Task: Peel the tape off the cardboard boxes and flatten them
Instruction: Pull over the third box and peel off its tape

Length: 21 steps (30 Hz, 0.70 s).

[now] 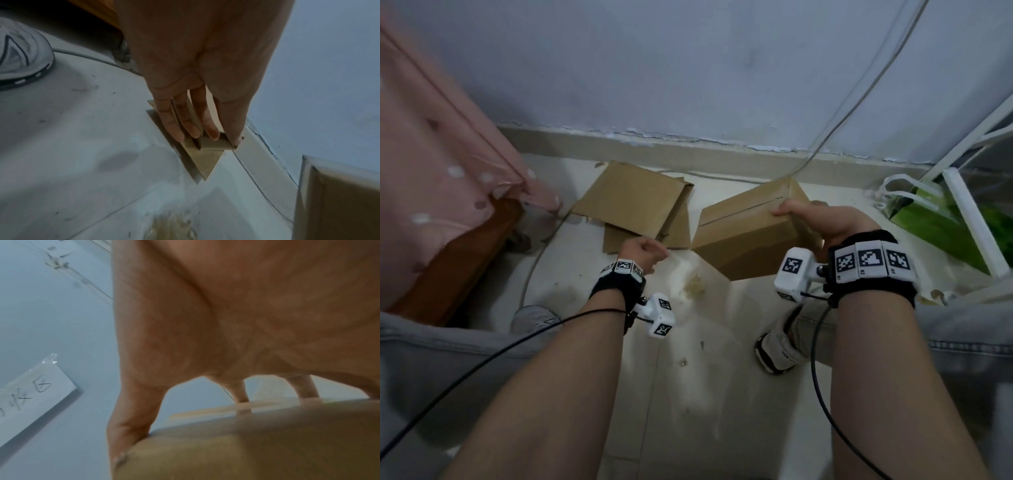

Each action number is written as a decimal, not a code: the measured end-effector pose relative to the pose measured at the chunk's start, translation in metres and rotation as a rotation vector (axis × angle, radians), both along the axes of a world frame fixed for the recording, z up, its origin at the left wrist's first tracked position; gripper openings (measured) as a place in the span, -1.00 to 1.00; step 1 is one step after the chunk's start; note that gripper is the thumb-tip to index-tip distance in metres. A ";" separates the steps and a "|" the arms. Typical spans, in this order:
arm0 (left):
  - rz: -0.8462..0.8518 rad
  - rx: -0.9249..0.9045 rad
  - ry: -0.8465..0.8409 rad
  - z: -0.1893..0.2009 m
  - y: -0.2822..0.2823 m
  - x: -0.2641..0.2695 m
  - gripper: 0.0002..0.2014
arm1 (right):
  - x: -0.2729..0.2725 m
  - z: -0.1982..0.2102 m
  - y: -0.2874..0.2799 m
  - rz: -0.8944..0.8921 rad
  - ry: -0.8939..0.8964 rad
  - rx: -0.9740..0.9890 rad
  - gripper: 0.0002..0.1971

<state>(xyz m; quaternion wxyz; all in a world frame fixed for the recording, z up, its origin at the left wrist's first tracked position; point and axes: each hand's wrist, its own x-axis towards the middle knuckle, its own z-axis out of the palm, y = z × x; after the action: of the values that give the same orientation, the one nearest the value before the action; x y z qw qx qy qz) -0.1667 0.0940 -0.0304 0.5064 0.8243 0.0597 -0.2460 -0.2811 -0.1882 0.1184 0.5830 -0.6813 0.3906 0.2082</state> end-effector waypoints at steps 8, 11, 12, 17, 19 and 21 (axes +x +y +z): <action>0.080 -0.236 0.211 0.051 0.026 -0.003 -0.55 | 0.011 0.023 0.025 0.033 -0.039 0.116 -0.37; -0.009 -0.240 0.367 0.057 0.053 -0.005 -0.27 | 0.019 0.005 0.050 0.127 0.026 0.170 -0.16; -0.023 -0.234 0.410 0.054 0.065 -0.006 -0.14 | 0.021 -0.004 0.057 0.160 0.040 0.185 -0.12; 0.001 -0.366 0.523 0.038 0.127 -0.019 0.11 | 0.018 -0.052 0.102 0.236 0.032 0.358 -0.39; 0.051 -0.390 0.542 0.026 0.140 -0.018 0.04 | 0.015 -0.076 0.115 0.261 0.059 0.373 -0.34; 0.151 -0.354 0.533 0.023 0.145 -0.020 -0.07 | 0.017 -0.100 0.123 0.296 0.125 0.362 -0.23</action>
<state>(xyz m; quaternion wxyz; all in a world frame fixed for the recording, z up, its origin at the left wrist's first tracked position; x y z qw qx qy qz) -0.1863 0.2394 -0.0075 0.6251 0.6236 0.2073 -0.4212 -0.2642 -0.0651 0.0179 0.6335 -0.6013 0.2783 0.3996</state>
